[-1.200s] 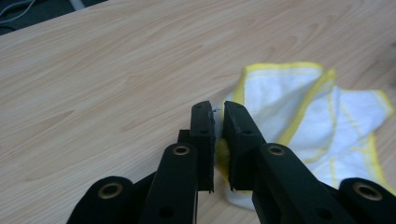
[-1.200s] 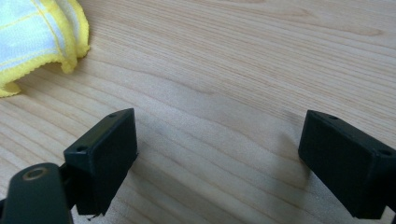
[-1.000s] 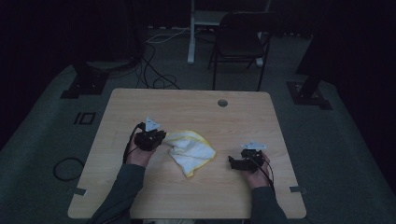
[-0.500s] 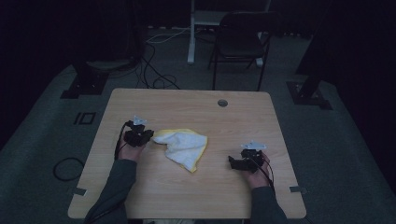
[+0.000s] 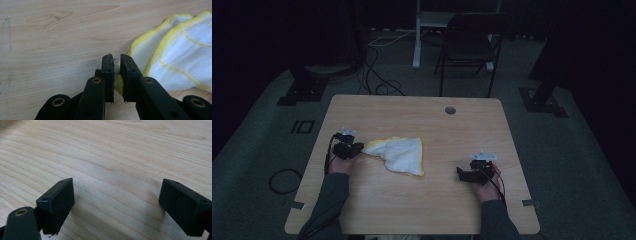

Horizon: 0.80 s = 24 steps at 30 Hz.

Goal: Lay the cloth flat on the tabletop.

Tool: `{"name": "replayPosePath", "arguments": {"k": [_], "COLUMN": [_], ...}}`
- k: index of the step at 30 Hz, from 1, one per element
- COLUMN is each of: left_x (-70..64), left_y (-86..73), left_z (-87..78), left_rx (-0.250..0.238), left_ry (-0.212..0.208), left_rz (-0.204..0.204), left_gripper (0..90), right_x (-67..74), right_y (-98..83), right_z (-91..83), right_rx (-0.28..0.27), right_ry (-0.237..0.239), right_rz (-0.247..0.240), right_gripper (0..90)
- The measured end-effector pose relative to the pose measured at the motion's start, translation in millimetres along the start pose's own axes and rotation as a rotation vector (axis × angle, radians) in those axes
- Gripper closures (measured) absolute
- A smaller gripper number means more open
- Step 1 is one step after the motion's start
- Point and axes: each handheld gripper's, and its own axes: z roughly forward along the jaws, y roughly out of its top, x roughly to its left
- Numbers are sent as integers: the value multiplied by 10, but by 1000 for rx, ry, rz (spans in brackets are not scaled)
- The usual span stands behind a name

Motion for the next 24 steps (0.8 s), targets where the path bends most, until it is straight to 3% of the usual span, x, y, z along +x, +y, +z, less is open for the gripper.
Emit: {"name": "replayPosePath", "arguments": {"k": [4, 10, 11, 14, 24], "left_x": [33, -36, -148, -250, -498], "left_y": [22, 124, 228, 304, 458], "left_z": [-61, -130, -124, -79, 128], "left_rx": [-26, -60, -75, -76, -52], "left_ry": [9, -5, -26, -45, -114], "left_rz": [-29, -13, 11, 28, 61], "left_gripper": [714, 690, 678, 661, 635], "right_x": [0, 1, 1, 1, 1], "right_y": [0, 3, 3, 3, 3], "right_z": [1, 4, 4, 4, 3], "right_rx": [0, -1, -1, -1, 0], "right_ry": [0, -1, -1, -1, -1], "right_rz": [0, -1, -1, -1, -1], "right_gripper": [127, 127, 128, 128, 128]}}
